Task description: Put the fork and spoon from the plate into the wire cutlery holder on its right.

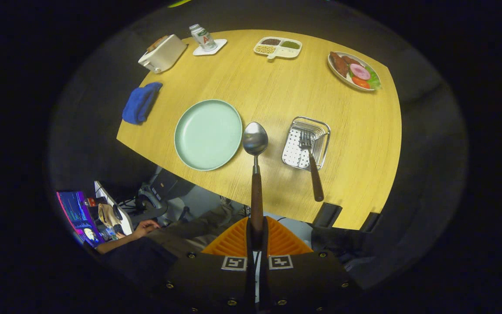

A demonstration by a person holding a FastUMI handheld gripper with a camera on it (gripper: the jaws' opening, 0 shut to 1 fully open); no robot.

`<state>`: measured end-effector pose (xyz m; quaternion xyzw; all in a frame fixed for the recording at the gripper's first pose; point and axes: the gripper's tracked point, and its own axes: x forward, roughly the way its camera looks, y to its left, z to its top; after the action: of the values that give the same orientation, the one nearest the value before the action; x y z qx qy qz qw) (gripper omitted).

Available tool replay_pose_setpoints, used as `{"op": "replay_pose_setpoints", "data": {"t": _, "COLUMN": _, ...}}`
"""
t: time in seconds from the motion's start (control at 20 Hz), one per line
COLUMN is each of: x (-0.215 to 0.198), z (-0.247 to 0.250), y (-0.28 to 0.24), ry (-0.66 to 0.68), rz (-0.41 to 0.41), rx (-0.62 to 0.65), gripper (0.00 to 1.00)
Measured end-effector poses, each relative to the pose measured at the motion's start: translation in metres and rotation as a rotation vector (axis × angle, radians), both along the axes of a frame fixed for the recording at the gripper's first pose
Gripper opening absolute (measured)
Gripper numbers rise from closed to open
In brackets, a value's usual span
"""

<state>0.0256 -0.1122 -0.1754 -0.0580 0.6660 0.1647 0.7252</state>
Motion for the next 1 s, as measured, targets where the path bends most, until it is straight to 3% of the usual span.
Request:
{"op": "replay_pose_setpoints", "data": {"t": 0.4, "x": 0.013, "z": -0.012, "y": -0.037, "ry": 0.042, "rz": -0.184, "rx": 0.0, "gripper": 0.04}}
{"op": "replay_pose_setpoints", "data": {"t": 1.0, "x": 0.033, "z": -0.053, "y": -0.029, "ry": 0.182, "rz": -0.232, "rx": -0.06, "gripper": 0.04}}
